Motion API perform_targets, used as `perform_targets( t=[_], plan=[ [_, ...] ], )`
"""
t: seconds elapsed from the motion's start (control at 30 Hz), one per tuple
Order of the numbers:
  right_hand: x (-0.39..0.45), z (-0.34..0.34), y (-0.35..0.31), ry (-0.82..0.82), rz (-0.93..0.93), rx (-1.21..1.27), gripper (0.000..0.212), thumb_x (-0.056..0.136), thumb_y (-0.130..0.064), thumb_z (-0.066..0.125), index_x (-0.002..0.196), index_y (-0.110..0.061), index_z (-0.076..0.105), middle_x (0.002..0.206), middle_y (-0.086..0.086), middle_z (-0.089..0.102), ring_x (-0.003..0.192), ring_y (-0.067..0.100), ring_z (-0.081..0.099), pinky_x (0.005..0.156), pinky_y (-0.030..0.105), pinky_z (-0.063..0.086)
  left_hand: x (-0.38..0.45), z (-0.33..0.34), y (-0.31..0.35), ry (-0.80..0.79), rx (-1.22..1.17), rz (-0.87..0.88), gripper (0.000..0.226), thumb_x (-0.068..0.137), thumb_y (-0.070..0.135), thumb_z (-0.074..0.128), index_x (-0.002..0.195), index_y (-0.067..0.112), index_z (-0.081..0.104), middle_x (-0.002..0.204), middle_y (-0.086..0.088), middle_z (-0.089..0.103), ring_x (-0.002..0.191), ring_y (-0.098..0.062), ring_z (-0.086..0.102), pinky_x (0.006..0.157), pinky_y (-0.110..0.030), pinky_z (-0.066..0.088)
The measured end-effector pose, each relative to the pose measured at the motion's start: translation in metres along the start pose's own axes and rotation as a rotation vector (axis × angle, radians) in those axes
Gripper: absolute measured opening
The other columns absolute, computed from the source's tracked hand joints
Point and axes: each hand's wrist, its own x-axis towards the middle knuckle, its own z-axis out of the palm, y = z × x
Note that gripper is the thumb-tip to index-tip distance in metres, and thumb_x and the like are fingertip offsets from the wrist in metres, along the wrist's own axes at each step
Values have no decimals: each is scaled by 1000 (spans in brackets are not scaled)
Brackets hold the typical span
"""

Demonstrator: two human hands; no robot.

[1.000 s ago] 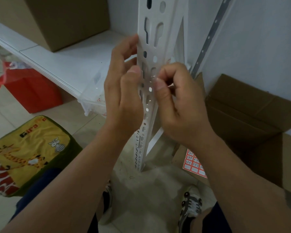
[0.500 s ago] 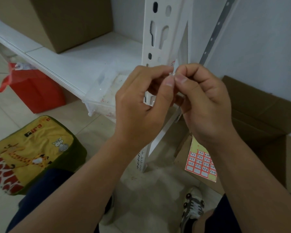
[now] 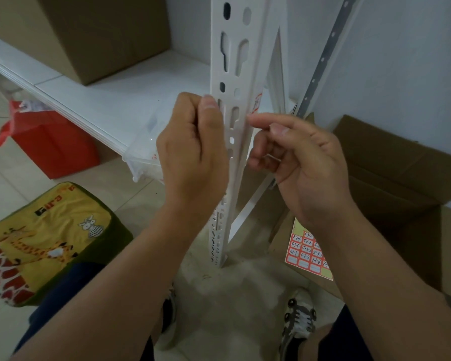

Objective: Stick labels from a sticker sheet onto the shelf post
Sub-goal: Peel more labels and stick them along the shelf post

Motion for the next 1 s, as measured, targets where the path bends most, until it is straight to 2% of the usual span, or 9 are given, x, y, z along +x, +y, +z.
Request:
perform_targets(
  t=[0.17,0.27,0.4,0.53,0.63,0.73,0.8,0.87,1.0],
  plan=[
    [3,-3,6,157,-8,-100,24,89,-12,49,87,-13,73,64,8,61,60,24,58,61,33,50,18,-13,-24,33,101,-155,50,103,31,47,58,8,47,48,-8,48,42,-9,48,49,-28,43],
    [4,-2,10,220,-3,-156,23,89,-13,50,84,-14,72,64,6,61,59,21,57,58,28,50,29,-17,-37,-70,185,-276,53,103,38,43,72,-4,52,59,-13,55,49,-4,57,64,-33,53],
    [6,-1,13,265,14,-195,23,91,-15,50,83,-15,71,65,5,61,60,19,57,58,23,50,40,-19,-55,-208,255,-419,33,106,35,37,98,6,51,87,-5,59,78,-6,63,83,-42,57],
    [7,1,18,278,23,-225,22,90,-16,51,83,-14,71,63,2,60,61,19,57,58,24,51,49,-19,-72,-266,360,-442,40,103,38,45,76,13,61,70,0,64,64,-8,64,62,-26,48],
    [8,1,21,288,23,-252,25,96,-6,50,83,-11,71,63,5,59,59,18,56,58,22,50,54,-20,-83,-301,421,-473,54,101,43,48,69,2,61,65,-8,65,48,-3,61,58,-25,43],
    [9,1,23,305,42,-263,24,96,-4,50,84,-8,70,63,8,59,58,17,56,58,21,50,54,-20,-102,-495,576,-495,51,103,42,42,91,-4,60,86,-18,67,75,-23,65,67,-31,44],
    [9,1,24,310,48,-275,25,97,-6,49,84,-10,71,64,7,60,59,17,57,59,20,50,52,-20,-114,-566,638,-515,34,103,34,46,98,3,57,82,-5,61,74,-17,56,69,-30,40],
    [10,1,24,313,48,-286,26,97,-6,49,84,-13,71,64,4,60,60,16,57,59,20,50,52,-20,-122,-567,678,-529,32,102,33,50,98,3,59,76,0,57,69,-13,51,71,-30,38],
    [10,1,25,308,51,-306,28,97,-6,49,82,-16,70,63,0,60,59,14,57,58,18,49,53,-19,-127,-582,747,-577,55,102,43,45,79,-5,61,76,-18,64,70,-27,56,66,-31,41]
  ],
)
